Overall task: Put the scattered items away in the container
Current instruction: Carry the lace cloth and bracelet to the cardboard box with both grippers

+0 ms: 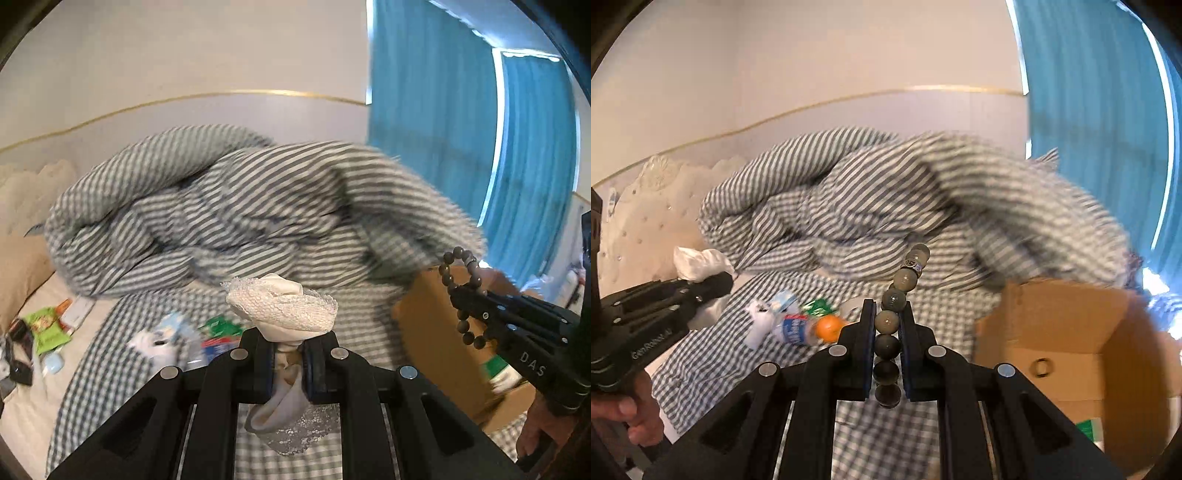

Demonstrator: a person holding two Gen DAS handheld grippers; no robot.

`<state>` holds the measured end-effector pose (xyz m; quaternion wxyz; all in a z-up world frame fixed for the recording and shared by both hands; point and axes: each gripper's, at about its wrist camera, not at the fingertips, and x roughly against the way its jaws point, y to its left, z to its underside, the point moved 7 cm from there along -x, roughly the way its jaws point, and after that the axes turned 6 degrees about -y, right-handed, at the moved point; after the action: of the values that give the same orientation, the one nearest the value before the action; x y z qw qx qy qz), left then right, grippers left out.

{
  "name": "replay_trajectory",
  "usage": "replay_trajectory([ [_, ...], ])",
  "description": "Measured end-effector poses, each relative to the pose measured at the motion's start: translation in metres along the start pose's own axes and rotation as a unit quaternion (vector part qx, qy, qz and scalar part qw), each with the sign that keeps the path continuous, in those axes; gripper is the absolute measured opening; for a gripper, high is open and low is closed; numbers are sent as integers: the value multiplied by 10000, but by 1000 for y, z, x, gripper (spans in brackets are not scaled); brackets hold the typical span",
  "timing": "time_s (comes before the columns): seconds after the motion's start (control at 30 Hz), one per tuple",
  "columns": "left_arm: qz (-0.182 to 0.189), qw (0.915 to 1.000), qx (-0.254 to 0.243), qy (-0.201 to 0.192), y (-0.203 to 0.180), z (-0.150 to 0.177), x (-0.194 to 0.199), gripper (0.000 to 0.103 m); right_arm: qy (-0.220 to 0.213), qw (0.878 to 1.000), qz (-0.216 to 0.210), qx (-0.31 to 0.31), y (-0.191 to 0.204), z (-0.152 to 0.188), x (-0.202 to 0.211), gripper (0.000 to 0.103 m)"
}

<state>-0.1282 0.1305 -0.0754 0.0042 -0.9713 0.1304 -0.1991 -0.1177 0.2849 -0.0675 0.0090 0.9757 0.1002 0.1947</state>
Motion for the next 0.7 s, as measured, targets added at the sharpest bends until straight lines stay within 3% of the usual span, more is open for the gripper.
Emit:
replay_trajectory([
  [0.17,549,9982,-188,-134,-73,-18,-1,12,-136,9975,683,117,-59,-5,46,11],
  [0.4,1220,9919,-346,-100,-160,-26,-11,12,59,9895,1433,-167,-142,22,79,11],
  [0.7,1428,9885,-501,21,-203,-20,-21,12,279,9874,1504,-408,-177,48,78,11],
])
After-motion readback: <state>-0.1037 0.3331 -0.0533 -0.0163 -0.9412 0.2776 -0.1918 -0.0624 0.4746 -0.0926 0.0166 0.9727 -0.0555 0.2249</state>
